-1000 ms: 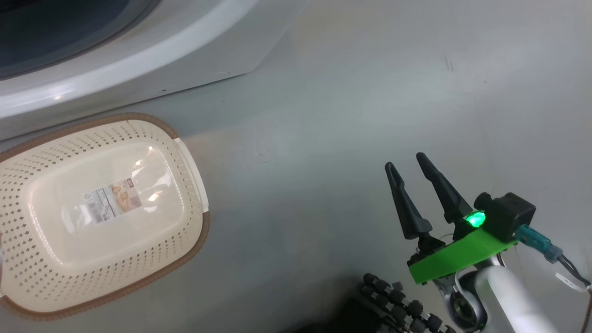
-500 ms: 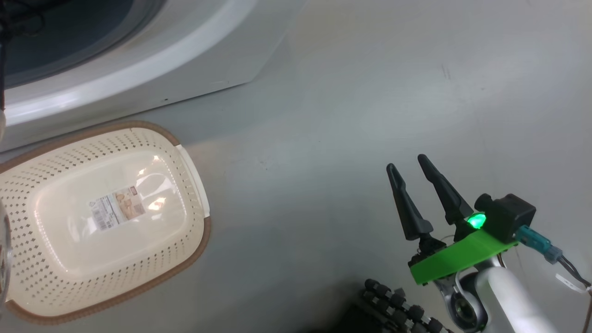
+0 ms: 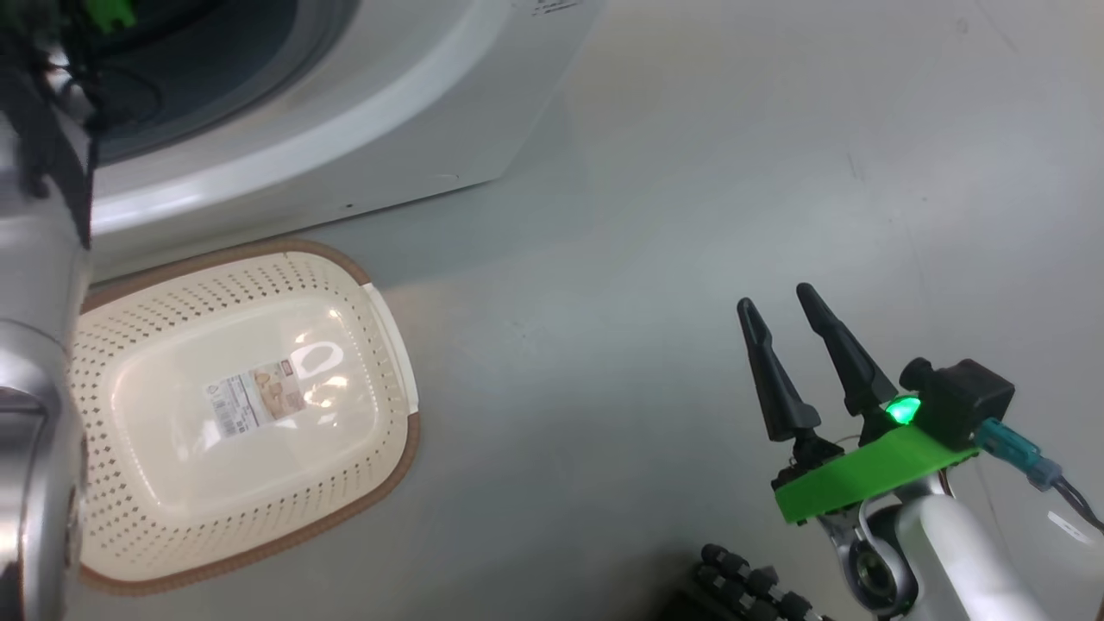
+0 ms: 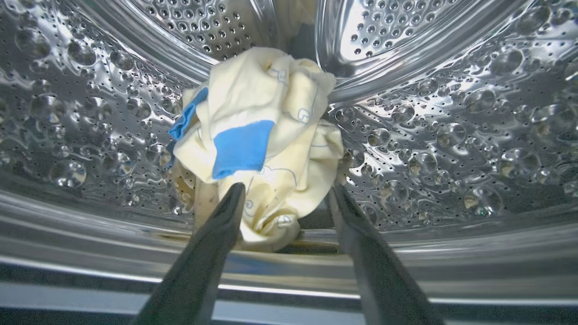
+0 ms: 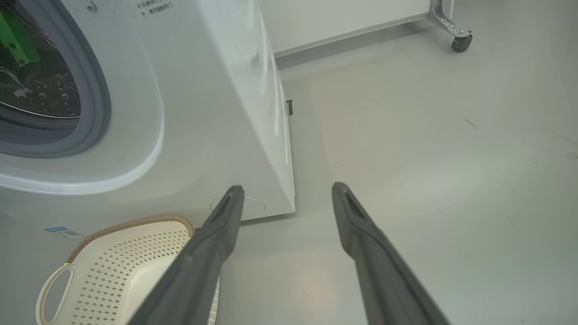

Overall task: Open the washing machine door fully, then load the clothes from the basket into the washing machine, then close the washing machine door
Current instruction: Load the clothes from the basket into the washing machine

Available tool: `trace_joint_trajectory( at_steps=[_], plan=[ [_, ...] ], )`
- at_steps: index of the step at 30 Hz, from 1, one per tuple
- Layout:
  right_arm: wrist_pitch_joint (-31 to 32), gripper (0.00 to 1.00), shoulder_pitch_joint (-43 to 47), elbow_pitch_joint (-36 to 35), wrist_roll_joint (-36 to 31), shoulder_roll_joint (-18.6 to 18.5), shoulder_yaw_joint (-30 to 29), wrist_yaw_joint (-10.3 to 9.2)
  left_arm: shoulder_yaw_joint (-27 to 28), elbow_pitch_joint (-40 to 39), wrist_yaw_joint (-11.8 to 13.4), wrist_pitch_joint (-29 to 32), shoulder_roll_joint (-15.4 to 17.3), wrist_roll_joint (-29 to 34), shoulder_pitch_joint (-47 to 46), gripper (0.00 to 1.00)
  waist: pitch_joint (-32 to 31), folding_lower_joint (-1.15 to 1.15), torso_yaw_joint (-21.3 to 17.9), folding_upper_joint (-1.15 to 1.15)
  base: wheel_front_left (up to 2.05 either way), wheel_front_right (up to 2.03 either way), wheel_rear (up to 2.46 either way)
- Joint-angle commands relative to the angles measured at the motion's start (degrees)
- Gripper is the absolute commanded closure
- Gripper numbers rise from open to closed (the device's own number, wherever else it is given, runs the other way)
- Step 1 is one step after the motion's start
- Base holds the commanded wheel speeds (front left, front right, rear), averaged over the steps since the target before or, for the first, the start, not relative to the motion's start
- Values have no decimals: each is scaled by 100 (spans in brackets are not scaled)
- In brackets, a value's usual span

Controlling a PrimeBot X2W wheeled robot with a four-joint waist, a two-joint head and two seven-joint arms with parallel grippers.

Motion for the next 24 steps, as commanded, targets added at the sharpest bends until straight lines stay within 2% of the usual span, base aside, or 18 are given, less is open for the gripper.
trace_joint_trajectory(
  at_steps=[1, 8, 24],
  plan=[
    [-55, 0, 48, -149, -29, -50, 33, -16, 70, -139, 92, -110, 72, -79, -7, 0, -91, 0, 102, 0, 0, 0, 0],
    [-55, 0, -16, -145, -65, -58, -52, -16, 171, -134, -16, -361, -133, -291, 328, 0, -345, 0, 294, 0, 0, 0, 0],
    [-55, 0, -111, -176, -202, -146, -435, -16, 294, -141, -557, -1334, -549, -743, 1258, 0, -931, 0, 907, 0, 0, 0, 0]
  ],
)
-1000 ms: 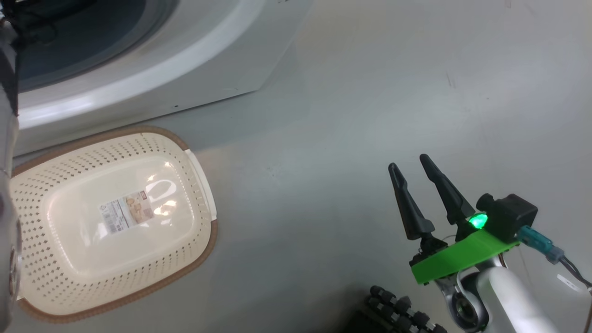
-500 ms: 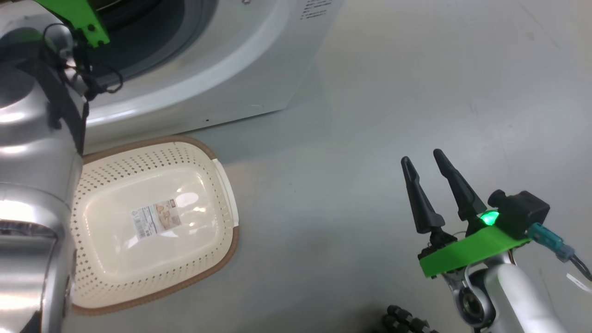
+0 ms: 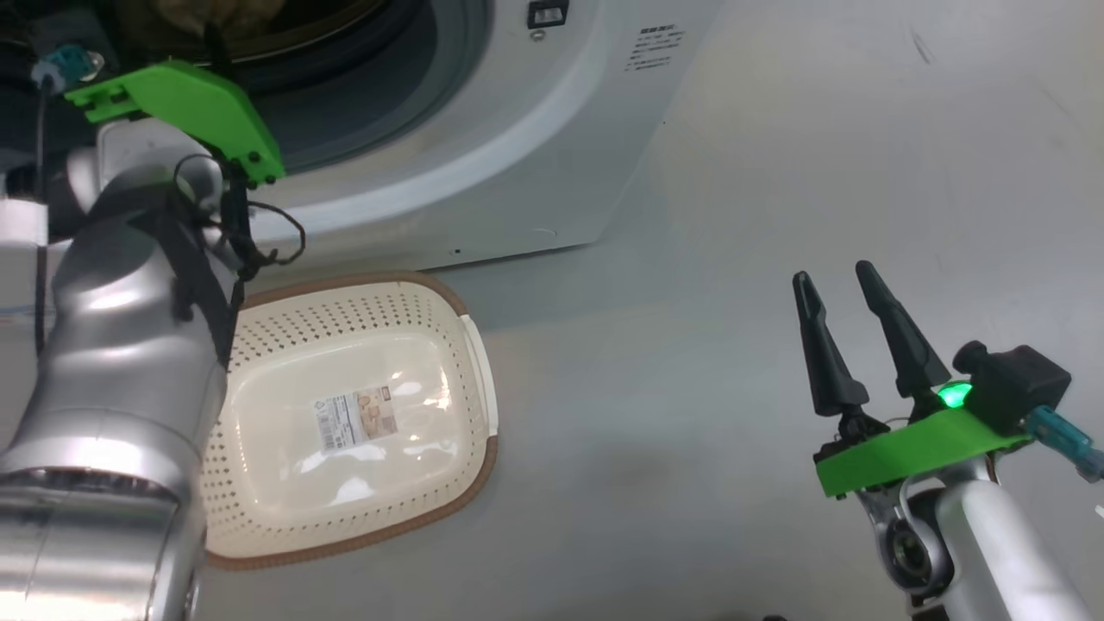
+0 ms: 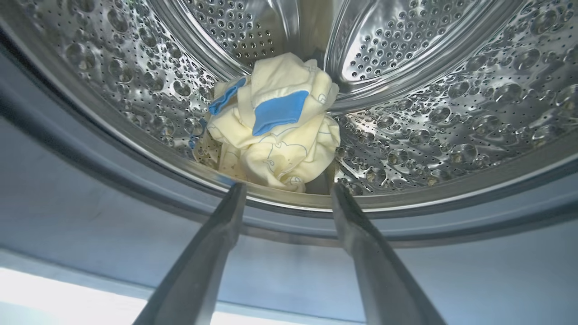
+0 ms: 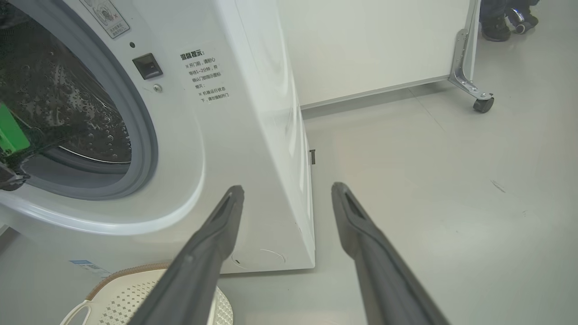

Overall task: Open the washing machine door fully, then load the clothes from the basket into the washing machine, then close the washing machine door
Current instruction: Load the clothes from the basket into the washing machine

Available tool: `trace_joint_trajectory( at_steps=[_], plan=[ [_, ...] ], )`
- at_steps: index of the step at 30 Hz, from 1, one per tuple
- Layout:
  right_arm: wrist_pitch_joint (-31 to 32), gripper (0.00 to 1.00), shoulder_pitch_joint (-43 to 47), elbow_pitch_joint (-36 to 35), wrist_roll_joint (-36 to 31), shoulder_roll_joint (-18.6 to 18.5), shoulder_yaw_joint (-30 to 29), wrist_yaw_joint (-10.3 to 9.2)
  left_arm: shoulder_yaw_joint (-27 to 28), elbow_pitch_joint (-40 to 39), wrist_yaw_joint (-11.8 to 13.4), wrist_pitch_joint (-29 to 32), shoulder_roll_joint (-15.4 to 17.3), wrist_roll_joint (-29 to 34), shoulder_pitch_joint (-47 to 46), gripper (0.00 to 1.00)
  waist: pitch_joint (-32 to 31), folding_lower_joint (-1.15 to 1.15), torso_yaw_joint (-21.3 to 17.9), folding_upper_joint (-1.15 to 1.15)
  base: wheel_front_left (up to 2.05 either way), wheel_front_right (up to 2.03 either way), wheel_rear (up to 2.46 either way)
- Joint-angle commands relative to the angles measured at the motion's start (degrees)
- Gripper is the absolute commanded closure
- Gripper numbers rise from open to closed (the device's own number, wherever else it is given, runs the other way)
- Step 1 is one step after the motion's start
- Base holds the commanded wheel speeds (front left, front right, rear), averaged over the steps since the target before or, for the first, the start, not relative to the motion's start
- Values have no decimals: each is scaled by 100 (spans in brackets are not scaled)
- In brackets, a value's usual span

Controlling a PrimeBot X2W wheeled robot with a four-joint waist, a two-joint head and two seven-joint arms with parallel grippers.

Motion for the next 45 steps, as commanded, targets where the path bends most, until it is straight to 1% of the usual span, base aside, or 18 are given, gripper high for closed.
trace_joint_trajectory(
  at_steps=[1, 7, 9, 12, 14, 17, 21, 22, 23, 27, 29, 31, 33, 38, 41, 45],
  plan=[
    [-55, 0, -52, -177, -66, -96, 26, -16, 29, -149, -27, -124, 142, -12, -3, 0, -89, 0, 130, 0, 0, 0, 0],
    [-55, 0, 24, -199, -124, -126, -108, -16, -54, -231, -286, -506, 54, -116, 497, 0, -344, 0, 344, 0, 0, 0, 0],
    [-55, 0, 65, -217, -140, -137, -149, -16, -92, -340, -325, -602, 40, -141, 704, 0, -414, 0, 405, 0, 0, 0, 0],
    [-55, 0, 125, -234, -170, -162, -195, -16, -211, -647, -424, -676, 30, -209, 1111, 0, -503, 0, 488, 0, 0, 0, 0],
    [-55, 0, 152, -242, -187, -180, -201, -16, -346, -1018, -470, -691, 29, -301, 1450, 0, -561, 0, 533, 0, 0, 0, 0],
    [-55, 0, 199, -250, -217, -213, -229, -16, -536, -1848, -376, -695, 28, -384, 2098, 0, -652, 0, 615, 0, 0, 0, 0],
    [-55, 0, 270, -260, -253, -254, -275, -16, -729, -2957, -119, -697, 27, -323, 3033, 0, -776, 0, 724, 0, 0, 0, 0],
    [-55, 0, 313, -254, -268, -270, -274, -16, -747, -3463, -35, -697, 27, -292, 3496, 0, -857, 0, 768, 0, 0, 0, 0],
    [-55, 0, 332, -253, -274, -277, -284, -16, -744, -3681, 28, -697, 27, -213, 3704, 0, -893, 0, 794, 0, 0, 0, 0],
    [-55, 0, 400, -256, -289, -296, -302, -16, -635, -4287, 99, -697, 27, -70, 4291, 0, -1010, 0, 866, 0, 0, 0, 0],
    [-55, 0, 434, -256, -300, -310, -286, -16, -525, -4626, 87, -698, 26, 73, 4640, 0, -1074, 0, 888, 0, 0, 0, 0],
    [-55, 0, 456, -257, -303, -313, -271, -16, -392, -4949, -5, -698, 26, 165, 4974, 0, -1117, 0, 891, 0, 0, 0, 0],
    [-55, 0, 474, -254, -305, -322, -251, -16, -169, -5286, -28, -698, 26, 305, 5304, 0, -1160, 0, 883, 0, 0, 0, 0],
    [-55, 0, 550, -252, -322, -346, -268, -16, 278, -5985, -166, -698, 26, 379, 6091, 0, -1289, 0, 893, 0, 0, 0, 0],
    [-55, 0, 632, -234, -350, -369, -296, -16, 343, -6221, -249, -698, 26, 391, 6429, 0, -1396, 0, 932, 0, 0, 0, 0],
    [-55, 0, 721, -218, -377, -379, -312, -16, 406, -6473, -276, -698, 26, 385, 6720, 0, -1519, 0, 968, 0, 0, 0, 0]
  ],
)
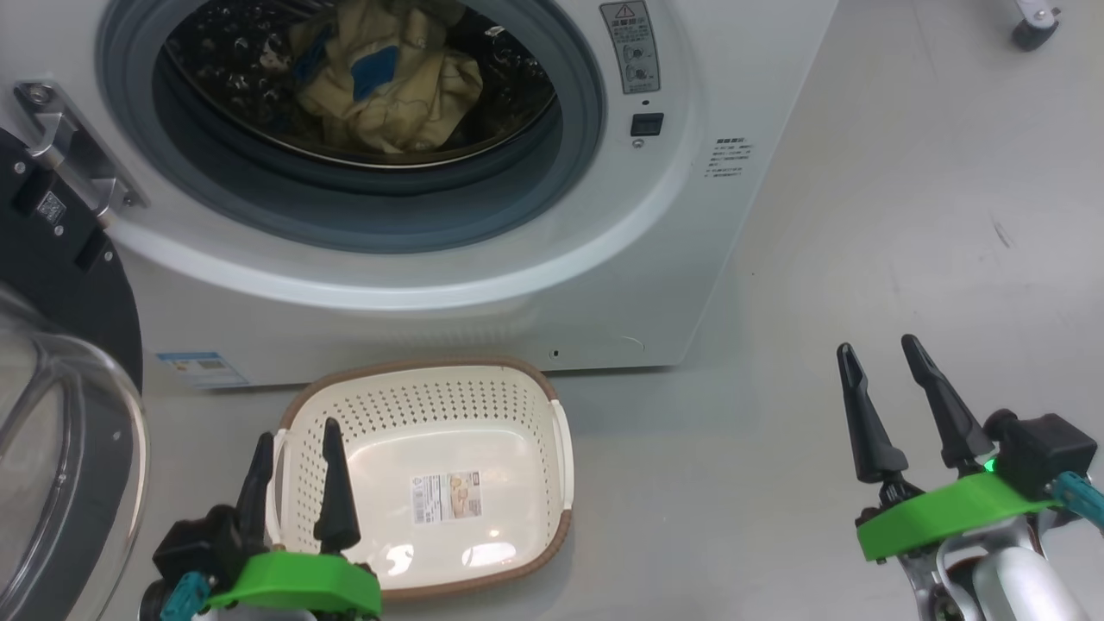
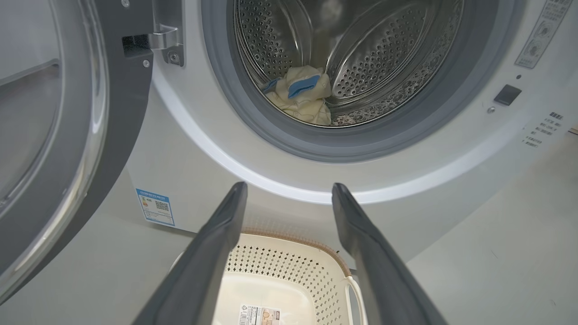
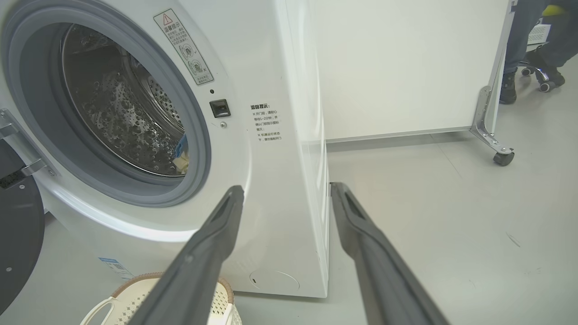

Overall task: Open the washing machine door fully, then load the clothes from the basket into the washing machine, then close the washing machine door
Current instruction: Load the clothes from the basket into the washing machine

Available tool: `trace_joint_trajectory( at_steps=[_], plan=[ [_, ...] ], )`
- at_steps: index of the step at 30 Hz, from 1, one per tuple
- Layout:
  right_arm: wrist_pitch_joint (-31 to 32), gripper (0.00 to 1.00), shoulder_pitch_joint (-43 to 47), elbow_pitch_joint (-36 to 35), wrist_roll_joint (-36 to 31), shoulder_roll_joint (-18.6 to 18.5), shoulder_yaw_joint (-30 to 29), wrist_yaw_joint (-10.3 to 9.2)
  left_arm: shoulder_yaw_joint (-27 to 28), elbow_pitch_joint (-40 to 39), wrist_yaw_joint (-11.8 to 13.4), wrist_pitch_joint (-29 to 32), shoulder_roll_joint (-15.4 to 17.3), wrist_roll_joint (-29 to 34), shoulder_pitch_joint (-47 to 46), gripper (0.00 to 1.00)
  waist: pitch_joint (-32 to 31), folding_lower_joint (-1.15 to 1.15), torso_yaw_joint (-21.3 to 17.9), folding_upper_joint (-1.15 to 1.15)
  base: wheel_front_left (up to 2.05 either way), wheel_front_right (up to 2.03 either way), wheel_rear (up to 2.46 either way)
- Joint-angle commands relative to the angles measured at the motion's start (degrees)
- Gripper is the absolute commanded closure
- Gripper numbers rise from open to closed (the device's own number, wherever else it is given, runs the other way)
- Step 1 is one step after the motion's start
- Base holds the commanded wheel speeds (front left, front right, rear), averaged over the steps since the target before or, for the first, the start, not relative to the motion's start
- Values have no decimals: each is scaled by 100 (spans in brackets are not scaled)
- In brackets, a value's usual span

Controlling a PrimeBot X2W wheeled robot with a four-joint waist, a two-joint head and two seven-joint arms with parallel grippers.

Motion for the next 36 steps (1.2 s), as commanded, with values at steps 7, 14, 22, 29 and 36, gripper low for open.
trace_joint_trajectory(
  at_steps=[7, 14, 22, 29, 36],
  plan=[
    [-55, 0, 68, -145, -116, -142, 91, -16, 366, -568, -42, -81, 85, 41, 267, 0, -266, 0, -3, 0, 0, 0, 0],
    [-55, 0, 310, -142, -168, -130, 9, -16, 399, -689, -119, -81, 85, 92, 532, 0, -530, 0, -29, 0, 0, 0, 0],
    [-55, 0, 416, -160, -189, -105, -4, -16, 489, -784, -130, -81, 85, 95, 655, 0, -620, 0, -78, 0, 0, 0, 0],
    [-55, 0, 431, -174, -200, -100, -22, -16, 492, -784, -135, -81, 85, 199, 675, 0, -630, 0, -88, 0, 0, 0, 0],
    [-55, 0, 408, -175, -199, -79, -24, -16, 518, -782, -121, -81, 85, 219, 662, 0, -613, 0, -99, 0, 0, 0, 0]
  ],
)
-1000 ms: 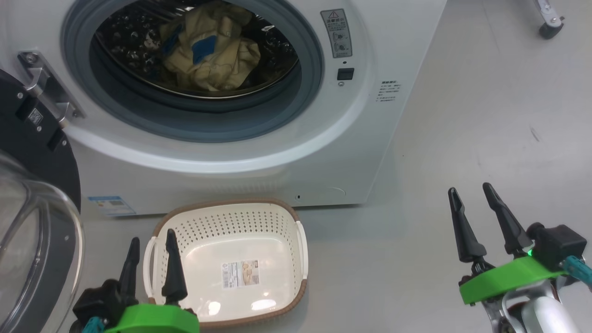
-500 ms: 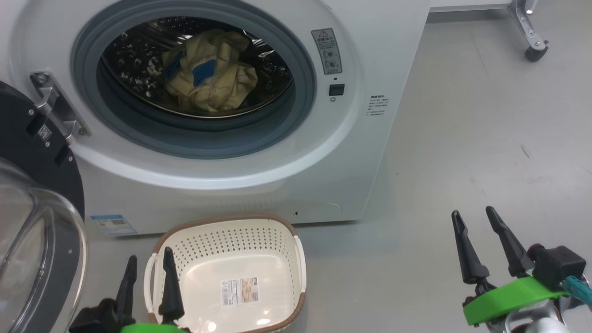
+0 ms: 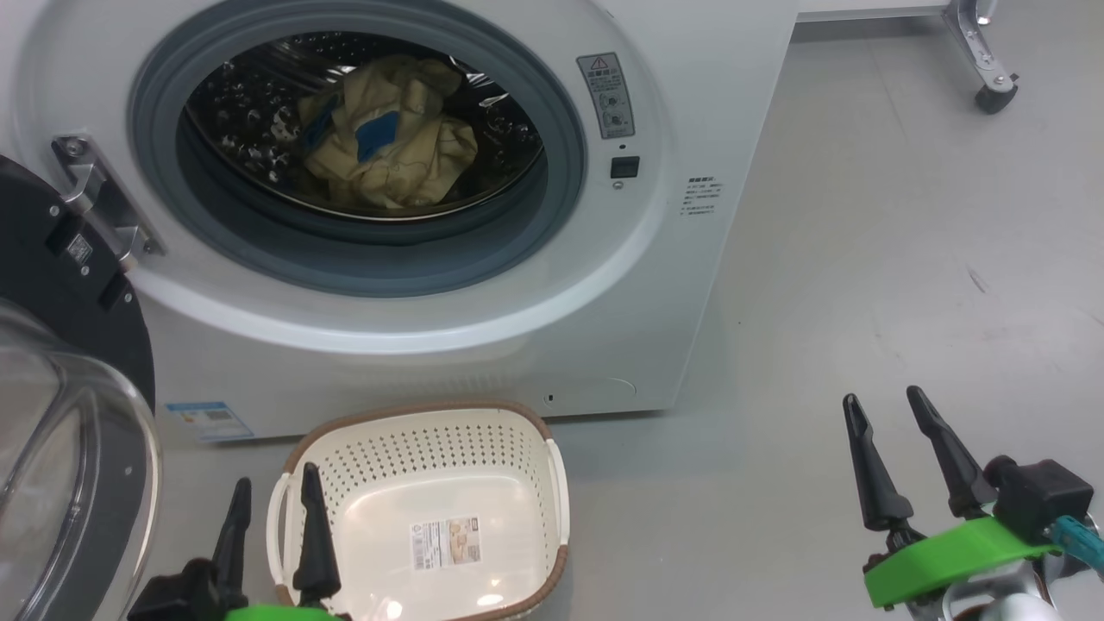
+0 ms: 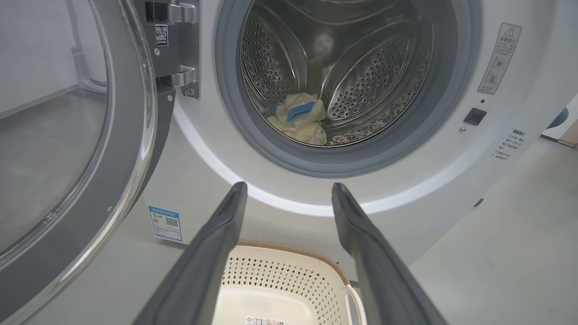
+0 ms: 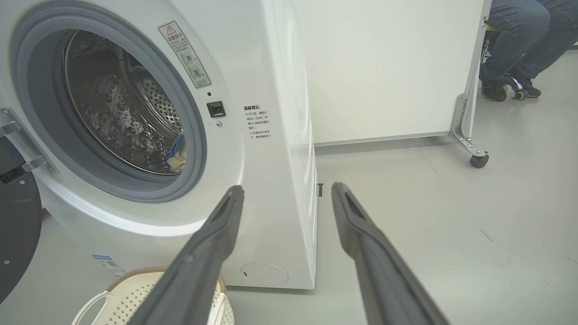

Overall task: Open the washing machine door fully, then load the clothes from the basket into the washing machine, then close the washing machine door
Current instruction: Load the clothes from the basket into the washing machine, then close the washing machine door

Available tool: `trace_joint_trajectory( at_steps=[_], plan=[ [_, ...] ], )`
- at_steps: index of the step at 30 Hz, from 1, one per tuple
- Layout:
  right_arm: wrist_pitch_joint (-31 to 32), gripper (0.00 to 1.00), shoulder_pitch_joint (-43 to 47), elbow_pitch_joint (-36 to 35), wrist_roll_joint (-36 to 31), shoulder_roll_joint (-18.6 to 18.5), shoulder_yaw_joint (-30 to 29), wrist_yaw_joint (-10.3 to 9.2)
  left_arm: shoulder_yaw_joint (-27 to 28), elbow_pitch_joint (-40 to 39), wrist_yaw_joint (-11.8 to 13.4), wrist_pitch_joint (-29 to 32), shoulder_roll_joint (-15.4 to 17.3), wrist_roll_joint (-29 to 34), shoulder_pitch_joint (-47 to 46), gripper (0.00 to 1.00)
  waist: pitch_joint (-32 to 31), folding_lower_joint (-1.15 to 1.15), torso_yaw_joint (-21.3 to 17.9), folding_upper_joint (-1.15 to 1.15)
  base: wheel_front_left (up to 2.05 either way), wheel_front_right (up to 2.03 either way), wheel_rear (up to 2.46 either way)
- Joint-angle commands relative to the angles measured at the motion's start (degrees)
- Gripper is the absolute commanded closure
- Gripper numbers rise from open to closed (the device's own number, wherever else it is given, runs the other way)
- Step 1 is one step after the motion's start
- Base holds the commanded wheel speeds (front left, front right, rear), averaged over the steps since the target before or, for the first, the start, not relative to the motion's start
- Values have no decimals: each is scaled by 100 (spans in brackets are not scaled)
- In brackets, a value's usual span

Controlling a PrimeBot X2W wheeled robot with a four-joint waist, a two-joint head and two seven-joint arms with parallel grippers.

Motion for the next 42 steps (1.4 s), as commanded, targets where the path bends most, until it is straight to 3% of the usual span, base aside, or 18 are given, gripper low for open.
trace_joint_trajectory(
  at_steps=[1, 19, 42],
  plan=[
    [-55, 0, -116, -187, -47, -78, 69, -16, 209, -198, -15, -81, 71, 51, -112, 0, -2, 0, -3, 0, 0, 0, 0],
    [-55, 0, -143, -186, -40, -48, 93, -16, 243, -174, 122, -81, 71, 211, -108, 0, 14, 0, -35, 0, -18, 18, 0],
    [-55, 0, -158, -177, -42, -29, 90, -16, 291, -147, 122, -81, 71, 189, -108, 0, 6, 0, -27, 0, -159, 159, 0]
  ],
)
